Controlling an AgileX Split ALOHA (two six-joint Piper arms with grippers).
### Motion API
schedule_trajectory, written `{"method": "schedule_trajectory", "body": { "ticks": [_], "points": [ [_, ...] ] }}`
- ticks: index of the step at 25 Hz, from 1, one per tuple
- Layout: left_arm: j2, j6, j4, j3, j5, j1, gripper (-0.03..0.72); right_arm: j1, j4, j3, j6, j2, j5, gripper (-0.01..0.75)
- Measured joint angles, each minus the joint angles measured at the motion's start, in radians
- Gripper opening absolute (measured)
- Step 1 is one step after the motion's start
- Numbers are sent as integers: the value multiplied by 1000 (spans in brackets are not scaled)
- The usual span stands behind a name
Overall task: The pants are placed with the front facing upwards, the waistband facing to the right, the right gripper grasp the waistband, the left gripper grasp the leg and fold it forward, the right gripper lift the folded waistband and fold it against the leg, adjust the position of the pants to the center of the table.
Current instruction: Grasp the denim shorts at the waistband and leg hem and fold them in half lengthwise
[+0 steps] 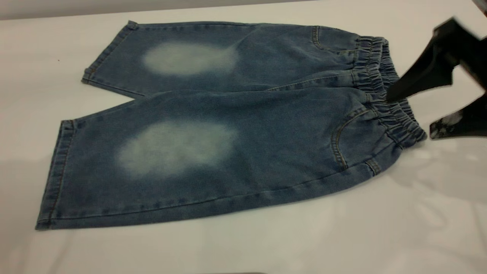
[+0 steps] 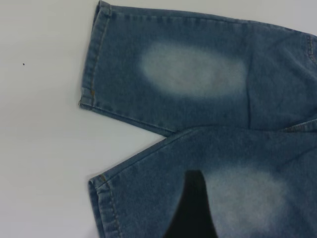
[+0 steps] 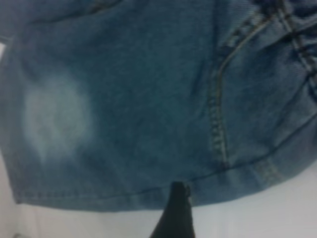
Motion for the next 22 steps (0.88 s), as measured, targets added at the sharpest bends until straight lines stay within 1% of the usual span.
{"method": "schedule_trajectory", "body": {
  "ticks": [4, 7, 9, 14, 16, 19, 22],
  "points": [
    [0, 3, 0, 0, 0, 0, 557, 0, 43, -38, -50, 91, -5, 594],
    [0, 3, 0, 0, 0, 0, 557, -14, 47, -48, -77, 133, -5, 594],
    [0, 5, -1, 0, 2, 0, 557, -38, 48, -48, -101, 153, -4, 594],
    [0, 5, -1, 0, 4, 0, 557, -136, 50, -48, -144, 191, 8, 594],
    [0, 5, -1, 0, 4, 0, 557, -160, 58, -48, -175, 206, 12, 594],
    [0, 5, -3, 0, 4, 0, 557, -168, 102, -53, -252, 244, 16, 594],
    [0, 5, -4, 0, 4, 0, 557, -168, 165, -62, -328, 286, 77, 590]
  ]
}}
